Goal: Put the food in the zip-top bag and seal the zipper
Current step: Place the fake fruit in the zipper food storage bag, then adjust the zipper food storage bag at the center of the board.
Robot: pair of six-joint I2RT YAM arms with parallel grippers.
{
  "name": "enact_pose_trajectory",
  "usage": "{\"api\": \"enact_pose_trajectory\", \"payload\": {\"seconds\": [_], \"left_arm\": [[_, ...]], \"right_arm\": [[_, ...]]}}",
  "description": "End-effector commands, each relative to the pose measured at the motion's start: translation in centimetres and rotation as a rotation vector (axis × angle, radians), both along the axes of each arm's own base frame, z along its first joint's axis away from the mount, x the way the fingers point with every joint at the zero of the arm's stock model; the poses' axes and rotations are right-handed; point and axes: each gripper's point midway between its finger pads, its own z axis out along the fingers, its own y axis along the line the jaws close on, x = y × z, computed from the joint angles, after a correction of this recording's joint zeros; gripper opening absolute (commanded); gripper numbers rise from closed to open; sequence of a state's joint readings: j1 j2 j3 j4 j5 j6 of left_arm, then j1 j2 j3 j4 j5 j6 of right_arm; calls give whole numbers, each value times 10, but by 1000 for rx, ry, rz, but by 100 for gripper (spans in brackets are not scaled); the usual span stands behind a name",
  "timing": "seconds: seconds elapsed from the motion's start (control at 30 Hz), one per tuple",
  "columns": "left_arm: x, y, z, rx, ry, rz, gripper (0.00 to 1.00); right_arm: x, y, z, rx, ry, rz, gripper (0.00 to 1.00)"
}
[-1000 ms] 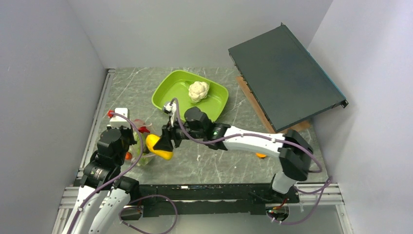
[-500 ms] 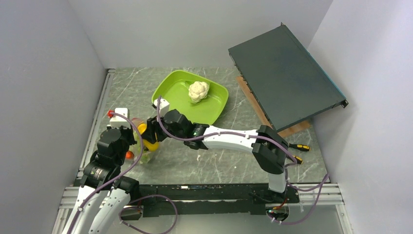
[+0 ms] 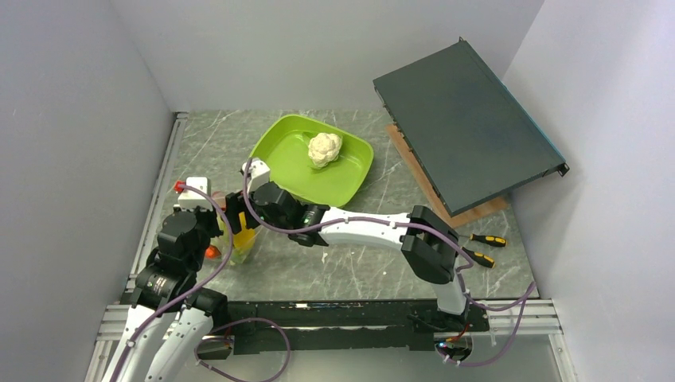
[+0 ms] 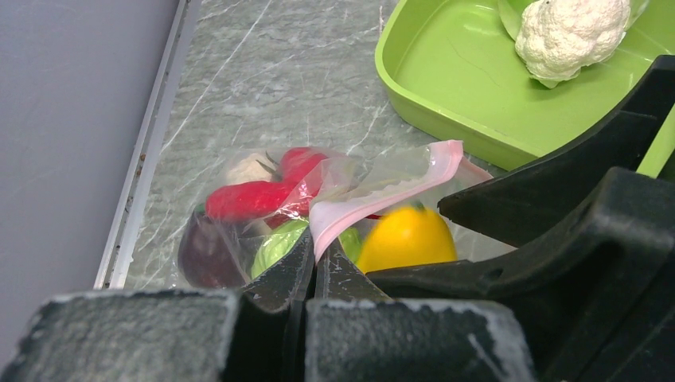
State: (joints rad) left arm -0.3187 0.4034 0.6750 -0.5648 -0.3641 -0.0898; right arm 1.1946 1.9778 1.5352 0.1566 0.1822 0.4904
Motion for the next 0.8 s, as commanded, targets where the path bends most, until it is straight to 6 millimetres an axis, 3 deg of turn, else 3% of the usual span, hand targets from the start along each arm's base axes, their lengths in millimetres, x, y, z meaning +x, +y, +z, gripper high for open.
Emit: {"api": "enact_pose_trajectory", "payload": {"seconds": [0.0,0.2,0.5,0.77], "left_arm": [[1,2,16,-14,-63,10,0],[1,1,15,-14,-56,6,0],[4,-3,14,-14,-49,-12,0],[4,-2,13,-11,-43,-6,0]], "right_arm": [[7,-5,34,26,-53,-43,81],[-4,-27,42,-3,-43,-32,81],[-18,-72,38,4,-15,-59,75],[-17,-71,9,20,56,-83,71]]}}
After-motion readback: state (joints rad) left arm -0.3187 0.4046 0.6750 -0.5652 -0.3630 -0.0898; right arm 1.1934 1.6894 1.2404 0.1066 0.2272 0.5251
